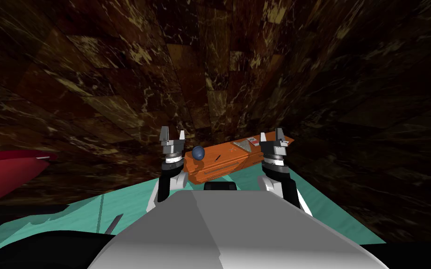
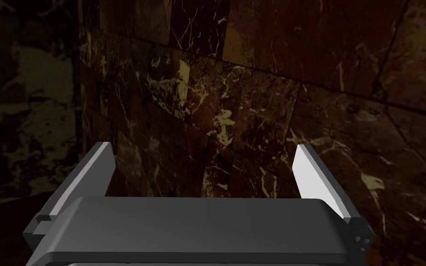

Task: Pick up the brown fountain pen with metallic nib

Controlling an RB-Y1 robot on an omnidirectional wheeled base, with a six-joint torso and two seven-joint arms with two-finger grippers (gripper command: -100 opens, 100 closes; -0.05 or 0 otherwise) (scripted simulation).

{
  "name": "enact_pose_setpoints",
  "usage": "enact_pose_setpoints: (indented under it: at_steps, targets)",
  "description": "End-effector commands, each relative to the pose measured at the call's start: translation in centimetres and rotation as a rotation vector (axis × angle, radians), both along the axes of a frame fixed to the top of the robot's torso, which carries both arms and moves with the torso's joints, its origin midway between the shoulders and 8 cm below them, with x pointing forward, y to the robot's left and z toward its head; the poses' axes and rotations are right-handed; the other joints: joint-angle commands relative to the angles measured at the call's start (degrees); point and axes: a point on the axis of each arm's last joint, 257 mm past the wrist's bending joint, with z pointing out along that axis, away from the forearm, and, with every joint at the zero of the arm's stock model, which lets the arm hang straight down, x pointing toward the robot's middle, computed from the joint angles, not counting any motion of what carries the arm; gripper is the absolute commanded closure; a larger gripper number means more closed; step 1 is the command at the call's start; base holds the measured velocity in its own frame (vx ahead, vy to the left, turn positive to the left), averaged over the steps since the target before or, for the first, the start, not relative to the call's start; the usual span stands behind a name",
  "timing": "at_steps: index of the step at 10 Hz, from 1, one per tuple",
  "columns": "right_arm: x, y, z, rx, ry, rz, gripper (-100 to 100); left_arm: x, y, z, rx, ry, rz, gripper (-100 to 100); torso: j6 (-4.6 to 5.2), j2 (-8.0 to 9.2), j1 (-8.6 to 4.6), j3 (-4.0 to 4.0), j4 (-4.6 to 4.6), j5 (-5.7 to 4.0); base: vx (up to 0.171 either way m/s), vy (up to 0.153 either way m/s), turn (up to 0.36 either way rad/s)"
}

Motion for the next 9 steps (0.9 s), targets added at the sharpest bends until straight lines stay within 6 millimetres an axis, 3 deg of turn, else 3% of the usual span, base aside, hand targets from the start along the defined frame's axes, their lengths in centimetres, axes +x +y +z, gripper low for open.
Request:
enact_pose_setpoints:
  at_steps: [1,5,9]
  targets:
    - [0.6,0.5,-1.0,-0.051,0.036,0.006,-100,0.0,0.0,0.0,0.0,0.0,0.0,0,0.0,0.0,0.0,0.0,0.0,0.0,-0.035,-0.003,0.112]
    - [2.6,1.4,-4.9,-0.206,0.151,0.007,-100,0.0,0.0,0.0,0.0,0.0,0.0,0,-0.01,0.3,-0.07,0.17,0.06,-0.02,-0.078,-0.01,0.14]
    - [4.8,1.9,-11.5,-0.432,0.307,-0.002,-100,0.0,0.0,0.0,0.0,0.0,0.0,0,-0.02,0.37,-0.13,0.22,0.09,-0.03,-0.109,-0.016,0.245]
